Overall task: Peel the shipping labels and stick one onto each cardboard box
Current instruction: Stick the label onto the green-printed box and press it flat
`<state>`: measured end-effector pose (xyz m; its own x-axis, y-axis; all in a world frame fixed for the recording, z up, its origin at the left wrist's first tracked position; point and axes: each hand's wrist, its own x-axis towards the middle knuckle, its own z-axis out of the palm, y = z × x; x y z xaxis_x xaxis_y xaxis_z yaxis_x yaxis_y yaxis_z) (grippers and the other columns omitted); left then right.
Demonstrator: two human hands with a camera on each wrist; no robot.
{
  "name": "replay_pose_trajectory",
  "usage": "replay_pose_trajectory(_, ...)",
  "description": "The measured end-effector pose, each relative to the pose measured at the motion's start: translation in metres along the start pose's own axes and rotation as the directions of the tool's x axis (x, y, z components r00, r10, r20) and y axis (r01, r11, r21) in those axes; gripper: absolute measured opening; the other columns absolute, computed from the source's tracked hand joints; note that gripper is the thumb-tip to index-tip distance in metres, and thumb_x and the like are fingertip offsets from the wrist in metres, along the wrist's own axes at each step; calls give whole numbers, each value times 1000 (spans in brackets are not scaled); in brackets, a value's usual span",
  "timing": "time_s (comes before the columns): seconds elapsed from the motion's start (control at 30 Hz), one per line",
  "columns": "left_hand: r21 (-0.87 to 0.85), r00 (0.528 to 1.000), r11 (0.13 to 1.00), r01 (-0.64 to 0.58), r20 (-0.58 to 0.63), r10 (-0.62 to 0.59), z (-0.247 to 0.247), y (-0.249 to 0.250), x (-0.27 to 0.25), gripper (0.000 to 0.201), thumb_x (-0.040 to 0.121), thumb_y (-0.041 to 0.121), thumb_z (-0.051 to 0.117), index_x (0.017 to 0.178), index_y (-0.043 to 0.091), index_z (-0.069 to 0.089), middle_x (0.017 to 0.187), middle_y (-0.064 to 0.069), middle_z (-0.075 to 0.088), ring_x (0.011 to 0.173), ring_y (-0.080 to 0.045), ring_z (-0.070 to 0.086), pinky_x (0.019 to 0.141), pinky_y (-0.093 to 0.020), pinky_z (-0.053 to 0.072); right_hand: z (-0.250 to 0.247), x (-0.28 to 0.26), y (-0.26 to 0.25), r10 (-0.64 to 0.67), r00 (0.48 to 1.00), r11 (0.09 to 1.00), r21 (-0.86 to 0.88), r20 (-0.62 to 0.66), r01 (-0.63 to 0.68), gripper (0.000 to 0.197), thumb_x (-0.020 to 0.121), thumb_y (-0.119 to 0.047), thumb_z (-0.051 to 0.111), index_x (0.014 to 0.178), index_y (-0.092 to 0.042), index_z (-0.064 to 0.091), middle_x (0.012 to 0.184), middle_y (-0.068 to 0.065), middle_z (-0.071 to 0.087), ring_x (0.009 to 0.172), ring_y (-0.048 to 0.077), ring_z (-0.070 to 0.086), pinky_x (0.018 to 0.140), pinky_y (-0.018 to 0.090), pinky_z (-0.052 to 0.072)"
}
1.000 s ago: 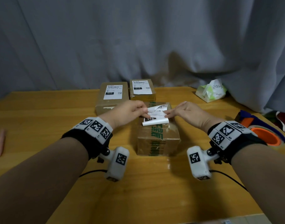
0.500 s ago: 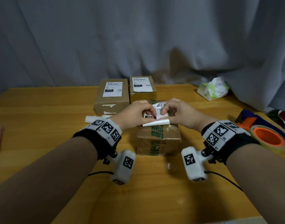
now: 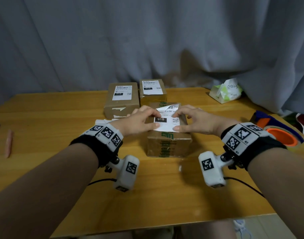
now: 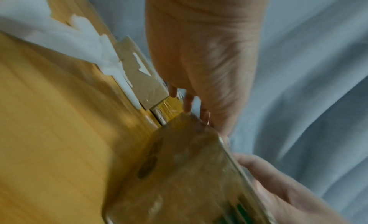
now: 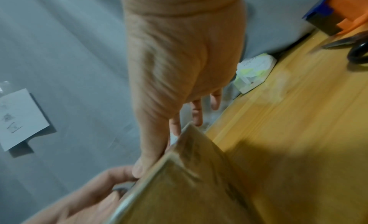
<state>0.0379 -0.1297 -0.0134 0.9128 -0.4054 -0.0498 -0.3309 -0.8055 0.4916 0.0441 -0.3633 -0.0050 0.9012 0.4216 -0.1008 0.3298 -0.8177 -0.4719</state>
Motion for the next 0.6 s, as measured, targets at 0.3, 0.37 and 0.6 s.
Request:
replay_pose_trajectory(0.3, 61, 998, 996, 62, -21, -61, -4, -4, -7, 53, 87, 56, 49, 137, 42, 38, 139, 12, 33, 133, -17, 25, 112, -41, 24, 25, 5, -45, -303, 951, 935, -208, -55, 286, 32, 94, -31, 54, 124, -26, 62, 139, -5, 53, 130, 18, 42, 111, 33, 26)
replay_pose_trajectory(0.37, 104, 994, 989, 104, 7, -105, -8, -7, -8, 60, 85, 60, 48, 141, 43, 31, 143, 12, 30, 136, -19, 21, 112, -41, 19, 26, 8, -46, -305, 952, 947, -107, -20, 302, 36, 94, -29, 54, 129, -19, 58, 142, 1, 50, 133, 15, 42, 111, 25, 25)
replay_pose_trajectory(0.6, 14, 989, 992, 127, 72, -127, -9, -11, -8, 70, 84, 56, 53, 145, 36, 26, 149, 5, 30, 139, -22, 23, 116, -45, 20, 6, -1, -23, -111, 993, 981, -154, 33, 114, 43, 96, -34, 48, 139, -26, 45, 151, -10, 34, 141, 9, 28, 116, 26, 17)
